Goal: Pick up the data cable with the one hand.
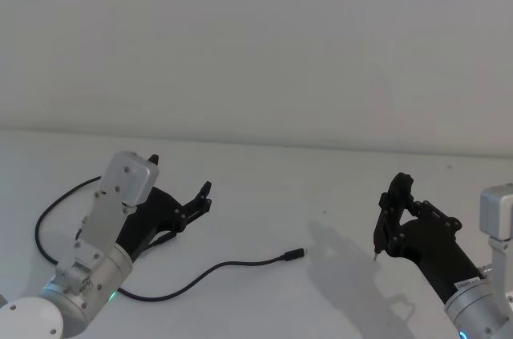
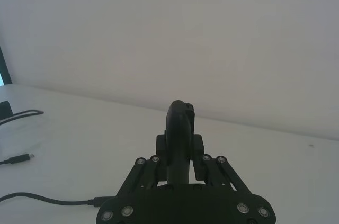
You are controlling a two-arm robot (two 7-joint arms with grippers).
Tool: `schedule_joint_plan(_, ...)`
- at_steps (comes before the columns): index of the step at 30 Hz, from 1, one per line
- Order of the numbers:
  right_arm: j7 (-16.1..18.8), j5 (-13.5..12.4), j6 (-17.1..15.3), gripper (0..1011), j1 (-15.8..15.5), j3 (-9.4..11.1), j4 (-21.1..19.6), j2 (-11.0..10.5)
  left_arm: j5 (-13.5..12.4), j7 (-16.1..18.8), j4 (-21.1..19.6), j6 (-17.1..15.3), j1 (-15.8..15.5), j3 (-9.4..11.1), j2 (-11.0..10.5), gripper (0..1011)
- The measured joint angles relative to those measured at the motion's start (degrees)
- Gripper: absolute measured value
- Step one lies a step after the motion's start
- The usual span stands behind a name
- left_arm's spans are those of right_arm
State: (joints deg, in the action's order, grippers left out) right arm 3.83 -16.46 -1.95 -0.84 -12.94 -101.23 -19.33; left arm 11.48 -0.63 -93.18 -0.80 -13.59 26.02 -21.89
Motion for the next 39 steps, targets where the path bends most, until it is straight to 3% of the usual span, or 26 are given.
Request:
schedule_joint_plan(30, 0.0, 0.0, 0.0, 275, 0.0, 0.0, 0.0, 0.0, 0.0, 0.0, 0.1, 0.0, 0.0, 0.0, 0.0, 1001)
schedule_joint_plan(39, 0.0, 0.0, 0.0, 274, 0.0, 0.0, 0.0, 0.0, 0.2, -3.1, 3.0, 1.2, -2.9, 0.6, 0.7, 1002)
